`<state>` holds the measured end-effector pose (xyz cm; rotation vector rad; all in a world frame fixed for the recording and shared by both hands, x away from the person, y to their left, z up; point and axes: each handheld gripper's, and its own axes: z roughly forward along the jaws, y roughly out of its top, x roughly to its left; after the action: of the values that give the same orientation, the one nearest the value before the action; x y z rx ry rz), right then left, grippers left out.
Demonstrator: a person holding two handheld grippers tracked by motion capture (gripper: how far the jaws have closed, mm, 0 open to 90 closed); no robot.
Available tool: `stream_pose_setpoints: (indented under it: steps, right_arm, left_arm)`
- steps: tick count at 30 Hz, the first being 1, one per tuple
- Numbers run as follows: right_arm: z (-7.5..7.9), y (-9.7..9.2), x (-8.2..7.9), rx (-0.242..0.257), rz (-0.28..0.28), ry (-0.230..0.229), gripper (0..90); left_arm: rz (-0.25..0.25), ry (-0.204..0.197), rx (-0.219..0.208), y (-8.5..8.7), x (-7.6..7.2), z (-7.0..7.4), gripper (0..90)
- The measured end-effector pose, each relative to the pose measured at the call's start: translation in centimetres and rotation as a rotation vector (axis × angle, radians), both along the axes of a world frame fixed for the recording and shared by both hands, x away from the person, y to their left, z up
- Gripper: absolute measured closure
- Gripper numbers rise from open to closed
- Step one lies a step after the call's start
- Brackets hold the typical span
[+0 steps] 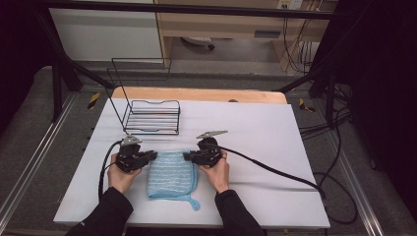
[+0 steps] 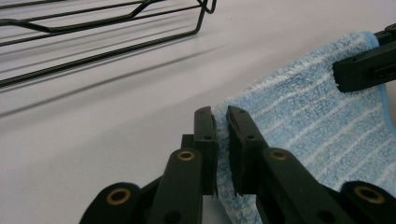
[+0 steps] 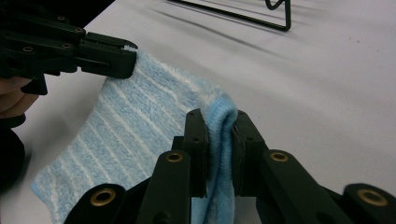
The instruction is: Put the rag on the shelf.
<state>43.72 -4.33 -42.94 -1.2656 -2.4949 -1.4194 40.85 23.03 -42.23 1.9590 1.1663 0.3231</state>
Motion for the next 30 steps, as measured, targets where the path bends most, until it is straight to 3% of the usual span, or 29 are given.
stream_pose_setpoints:
  steps: [18,30]
  right_arm:
    - [1.9,-0.4,-1.9,0.055,0.002,-0.08,79.3]
    - [3.7,-1.2,-3.0,0.099,0.009,-0.159,79.3]
  left_arm:
    - [-0.019,-0.079,-0.035,0.2,-1.9,2.0,81.9]
    - [-0.02,-0.148,-0.062,0.2,-2.7,3.5,81.8]
